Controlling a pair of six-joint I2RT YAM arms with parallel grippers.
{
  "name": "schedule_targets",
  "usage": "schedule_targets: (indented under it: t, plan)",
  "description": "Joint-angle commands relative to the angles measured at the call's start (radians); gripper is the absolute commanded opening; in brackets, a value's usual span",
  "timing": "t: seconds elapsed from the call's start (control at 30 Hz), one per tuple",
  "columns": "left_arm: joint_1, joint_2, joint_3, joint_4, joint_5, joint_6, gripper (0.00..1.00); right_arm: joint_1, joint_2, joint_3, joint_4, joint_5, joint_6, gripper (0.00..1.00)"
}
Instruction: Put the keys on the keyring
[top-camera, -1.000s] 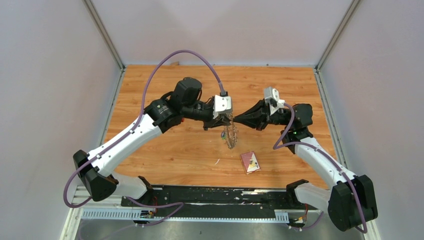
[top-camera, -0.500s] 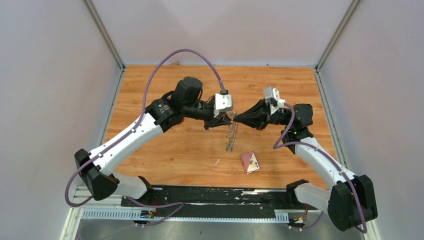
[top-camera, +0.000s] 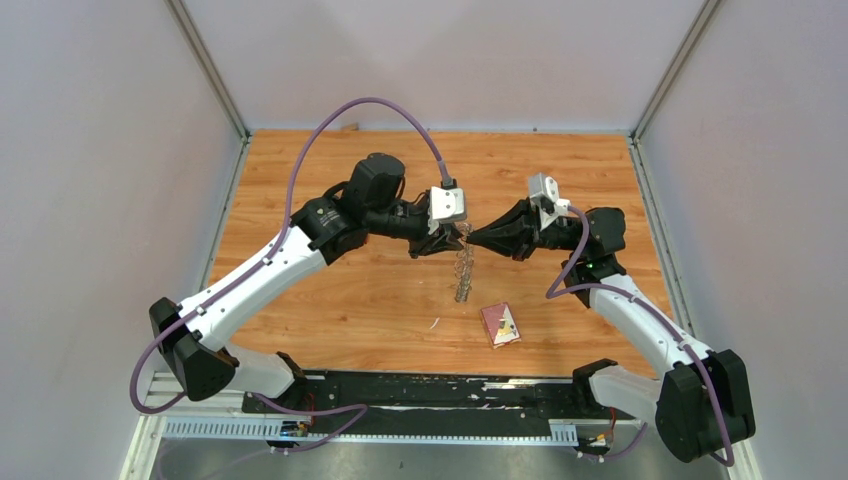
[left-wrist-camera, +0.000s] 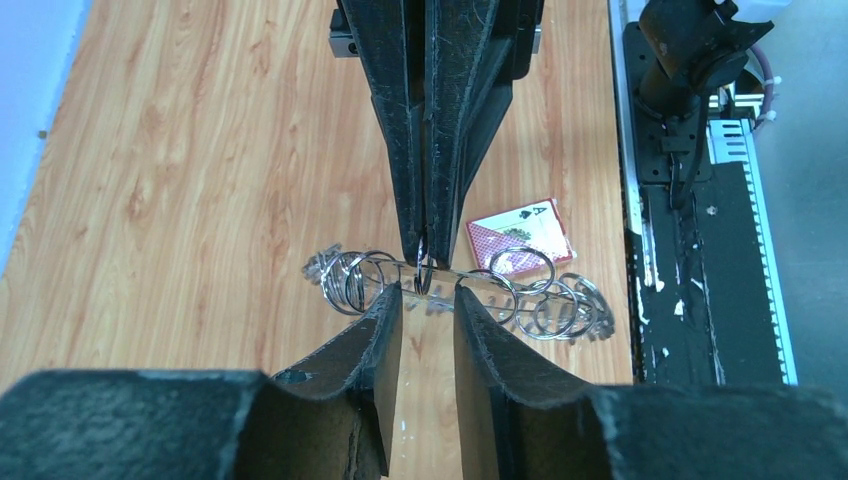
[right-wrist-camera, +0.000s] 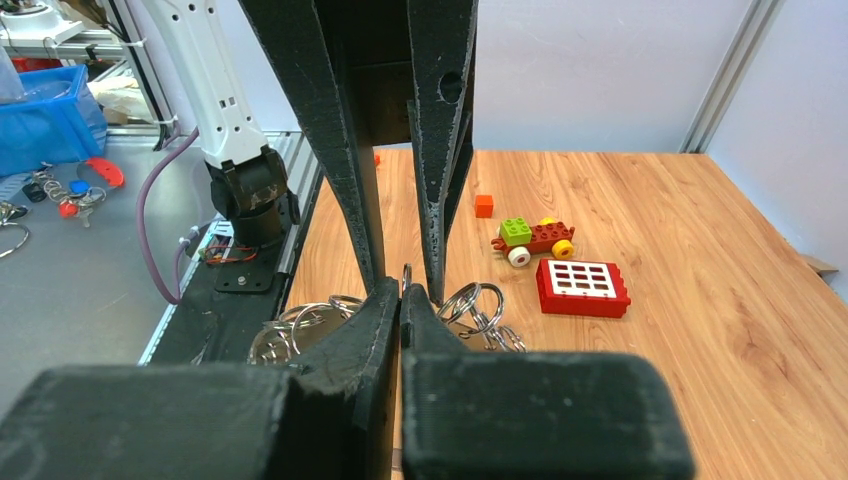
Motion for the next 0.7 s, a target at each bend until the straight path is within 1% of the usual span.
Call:
schedule_targets:
  t: [0.0,0.47,0.67]
  plan:
    - [0.0,-0.005,0.011,0.03,0.017,0.004,0.33,0.0,0.002,0.004,0.04,0.008,-0.004,0.0]
    - [0.0,0.021,0.021,0.059,0.035,-0.052,0.3,0.0,0.0,0.007,0.025,0.009,-0.015,0.0]
    - [0.0,0.043,0.041,0.058,0.048,-0.07,0.26,0.0,0.0,0.005,0.02,0.009,-0.02,0.0]
